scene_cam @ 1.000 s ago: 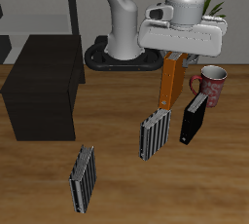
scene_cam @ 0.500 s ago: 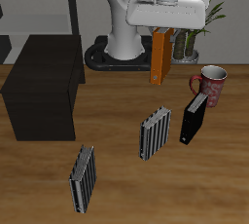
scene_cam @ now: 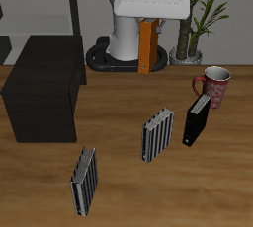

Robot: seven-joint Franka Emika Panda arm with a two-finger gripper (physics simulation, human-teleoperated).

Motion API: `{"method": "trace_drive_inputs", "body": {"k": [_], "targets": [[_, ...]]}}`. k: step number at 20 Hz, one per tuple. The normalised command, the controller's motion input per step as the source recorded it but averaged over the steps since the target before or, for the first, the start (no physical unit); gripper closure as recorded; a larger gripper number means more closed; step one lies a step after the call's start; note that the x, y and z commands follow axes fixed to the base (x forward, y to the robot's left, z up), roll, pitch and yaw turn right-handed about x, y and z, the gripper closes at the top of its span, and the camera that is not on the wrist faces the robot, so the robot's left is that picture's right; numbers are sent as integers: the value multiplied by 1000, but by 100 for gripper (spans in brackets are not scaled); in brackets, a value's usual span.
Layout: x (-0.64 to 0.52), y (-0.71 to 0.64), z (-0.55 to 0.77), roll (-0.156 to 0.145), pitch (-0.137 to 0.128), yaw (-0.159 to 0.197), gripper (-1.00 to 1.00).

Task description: Place the orange book in the top region of the shelf

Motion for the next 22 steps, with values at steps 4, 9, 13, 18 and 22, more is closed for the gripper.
{"method": "trace_drive_inputs", "body": {"k": [4, 9, 13, 18, 22], "targets": [[-250, -177, -16, -10, -2, 56, 100], [-215, -162, -90, -6, -22, 58, 100], [-55, -48, -346, 6, 27, 31, 100], [-102, -20, -287, -3, 12, -10, 100], [-121, -58, -256, -39, 13, 10, 100]]}}
